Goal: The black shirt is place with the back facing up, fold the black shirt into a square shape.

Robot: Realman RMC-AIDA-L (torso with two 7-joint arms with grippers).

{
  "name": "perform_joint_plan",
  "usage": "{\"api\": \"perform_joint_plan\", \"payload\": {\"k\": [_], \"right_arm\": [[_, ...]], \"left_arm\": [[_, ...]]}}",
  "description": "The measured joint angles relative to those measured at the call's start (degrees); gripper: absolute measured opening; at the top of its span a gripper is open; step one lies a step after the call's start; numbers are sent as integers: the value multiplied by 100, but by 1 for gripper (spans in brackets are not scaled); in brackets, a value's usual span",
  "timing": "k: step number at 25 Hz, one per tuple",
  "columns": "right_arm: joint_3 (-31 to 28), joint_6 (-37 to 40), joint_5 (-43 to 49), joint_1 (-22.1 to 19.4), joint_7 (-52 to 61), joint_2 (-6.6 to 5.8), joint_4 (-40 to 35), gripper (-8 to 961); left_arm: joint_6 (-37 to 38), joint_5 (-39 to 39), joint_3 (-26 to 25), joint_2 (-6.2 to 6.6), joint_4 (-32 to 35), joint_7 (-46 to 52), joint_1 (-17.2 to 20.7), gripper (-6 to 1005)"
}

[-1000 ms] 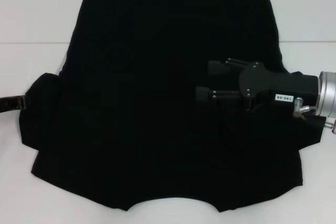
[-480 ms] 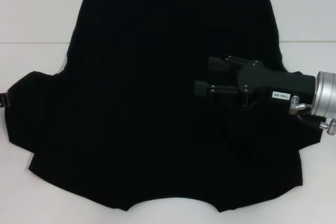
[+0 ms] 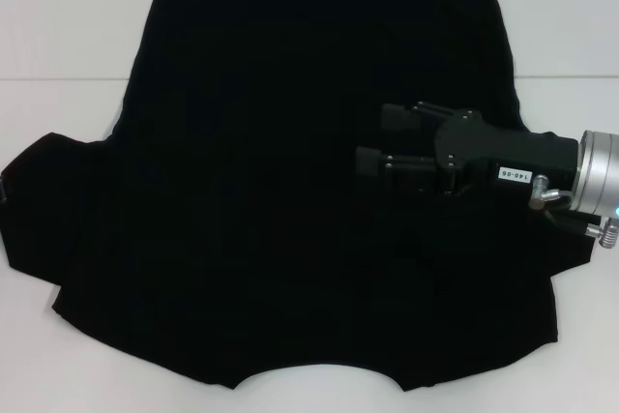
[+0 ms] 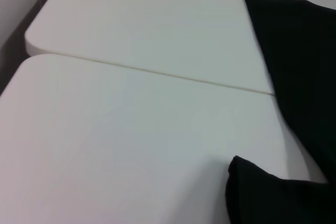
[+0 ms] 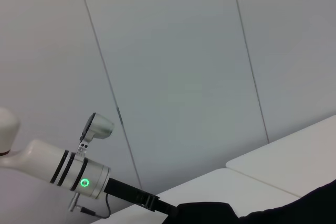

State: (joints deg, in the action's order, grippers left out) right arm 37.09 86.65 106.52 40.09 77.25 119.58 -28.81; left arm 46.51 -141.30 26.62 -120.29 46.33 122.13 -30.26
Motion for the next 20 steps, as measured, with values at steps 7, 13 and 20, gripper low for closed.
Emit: {"api": "perform_joint_plan", "payload": {"k": [7,13,20], "right_arm": [[0,25,0,8,13,4,-2,940],[6,39,0,8,22,4,-2,941],[9,45,0,2,40,4,-2,941]], "left_arm": [[-2,-1,-73,3,16,-53,-9,11],[5,-3,-28,37,17,-104,-134,10],[-105,-26,-18,82,17,-225,-298,8]]}}
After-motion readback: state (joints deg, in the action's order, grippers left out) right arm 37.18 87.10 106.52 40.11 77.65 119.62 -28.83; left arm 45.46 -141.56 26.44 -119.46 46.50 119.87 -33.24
